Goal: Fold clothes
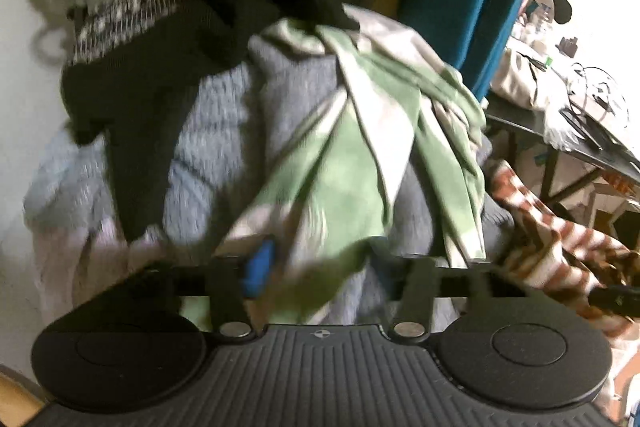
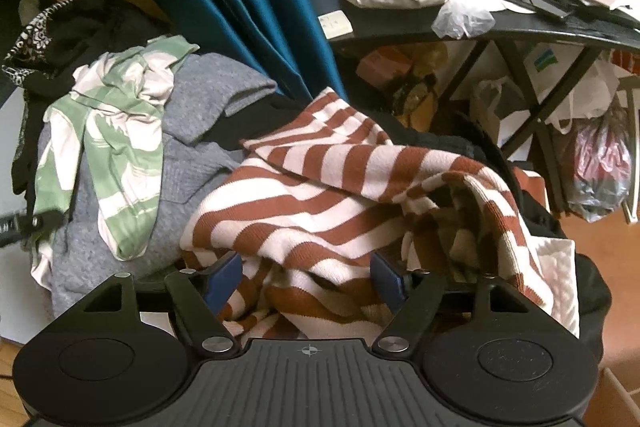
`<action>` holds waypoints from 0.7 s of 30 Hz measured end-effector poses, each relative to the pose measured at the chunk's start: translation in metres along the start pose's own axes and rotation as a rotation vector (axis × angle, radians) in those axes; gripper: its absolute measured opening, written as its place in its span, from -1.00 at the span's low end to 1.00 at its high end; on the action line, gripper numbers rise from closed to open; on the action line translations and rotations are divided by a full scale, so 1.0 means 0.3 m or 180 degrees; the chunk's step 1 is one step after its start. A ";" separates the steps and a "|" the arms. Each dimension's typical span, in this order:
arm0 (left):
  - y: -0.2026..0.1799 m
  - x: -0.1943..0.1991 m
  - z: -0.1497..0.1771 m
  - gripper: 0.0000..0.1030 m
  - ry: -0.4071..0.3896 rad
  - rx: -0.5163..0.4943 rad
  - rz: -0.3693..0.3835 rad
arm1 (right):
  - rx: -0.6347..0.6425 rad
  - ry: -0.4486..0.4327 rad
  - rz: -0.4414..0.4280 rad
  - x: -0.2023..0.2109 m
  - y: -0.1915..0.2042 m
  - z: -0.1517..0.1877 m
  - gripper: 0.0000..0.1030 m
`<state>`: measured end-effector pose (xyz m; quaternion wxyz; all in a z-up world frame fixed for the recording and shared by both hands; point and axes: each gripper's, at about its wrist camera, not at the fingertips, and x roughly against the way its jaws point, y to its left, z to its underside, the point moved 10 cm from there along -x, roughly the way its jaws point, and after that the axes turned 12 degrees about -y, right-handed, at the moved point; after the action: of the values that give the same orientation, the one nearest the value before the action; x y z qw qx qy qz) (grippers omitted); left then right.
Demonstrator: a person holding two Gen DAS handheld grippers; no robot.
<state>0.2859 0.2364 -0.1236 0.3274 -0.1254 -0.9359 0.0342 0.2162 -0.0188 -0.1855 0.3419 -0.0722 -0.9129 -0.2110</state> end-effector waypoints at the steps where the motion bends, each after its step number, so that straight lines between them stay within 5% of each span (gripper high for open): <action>1: 0.000 0.007 0.010 -0.33 0.0026 0.0025 0.0041 | 0.0012 0.0005 -0.0002 -0.003 0.005 0.000 0.38; 4: 0.009 0.022 0.022 -0.37 -0.0001 -0.0046 0.0020 | 0.0047 0.0018 -0.0010 -0.011 0.018 0.001 0.38; 8: 0.008 0.012 0.043 0.22 0.0021 -0.0143 -0.0031 | 0.0055 0.0035 -0.0016 -0.015 0.022 0.000 0.40; 12: -0.016 -0.002 0.031 0.26 -0.0021 -0.0277 0.0023 | 0.0055 0.0020 -0.0050 -0.003 0.017 0.001 0.38; 13: -0.018 -0.009 0.030 0.22 -0.0013 -0.0303 0.0010 | 0.0061 0.0015 -0.0061 0.002 0.017 0.002 0.38; 17: -0.004 0.004 0.000 -0.55 -0.0069 -0.0184 -0.0032 | 0.0180 -0.0030 -0.0108 0.028 0.028 -0.002 0.38; 21: 0.011 0.041 -0.043 -0.73 -0.0204 -0.0222 0.0025 | 0.0231 -0.0065 -0.0177 0.046 0.040 -0.013 0.38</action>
<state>0.2852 0.2425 -0.1064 0.2925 -0.1392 -0.9460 0.0069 0.2115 -0.0100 -0.1698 0.3289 -0.0364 -0.9251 -0.1864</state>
